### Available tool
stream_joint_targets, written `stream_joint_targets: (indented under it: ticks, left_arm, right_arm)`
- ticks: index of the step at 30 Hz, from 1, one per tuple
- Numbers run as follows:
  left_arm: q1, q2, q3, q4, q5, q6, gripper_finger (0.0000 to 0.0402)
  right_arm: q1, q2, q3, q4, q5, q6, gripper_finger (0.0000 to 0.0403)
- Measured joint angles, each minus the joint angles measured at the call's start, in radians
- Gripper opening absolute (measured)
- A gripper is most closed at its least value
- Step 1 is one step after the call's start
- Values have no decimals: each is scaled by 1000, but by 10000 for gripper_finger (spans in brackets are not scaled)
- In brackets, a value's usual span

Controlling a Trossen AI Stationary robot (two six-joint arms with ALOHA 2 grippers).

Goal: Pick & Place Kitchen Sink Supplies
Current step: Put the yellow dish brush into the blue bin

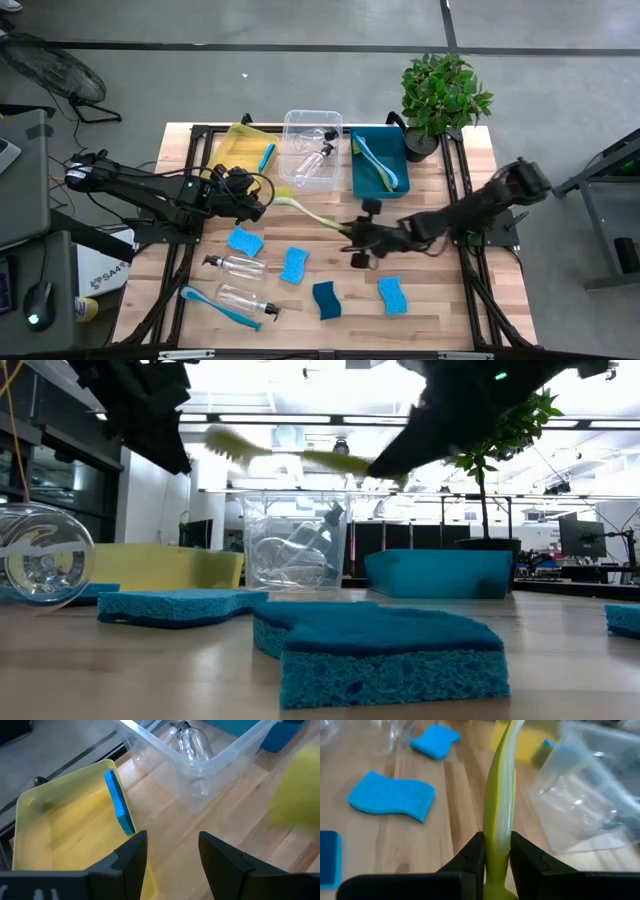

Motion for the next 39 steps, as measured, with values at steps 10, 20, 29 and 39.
stream_joint_targets:
  ticks: [10,20,29,39]
  left_arm:
    - [0,0,0,98,-6,25,173]
    - [0,7,0,117,-7,35,173]
    - [0,64,0,146,-3,55,173]
    - [0,79,0,142,2,57,173]
  right_arm:
    - [65,-300,-263,136,296,60,60]
    - [10,-496,-366,57,417,180,60]
    - [-136,-524,-378,-31,309,210,60]
    - [-314,-524,-378,-121,80,261,60]
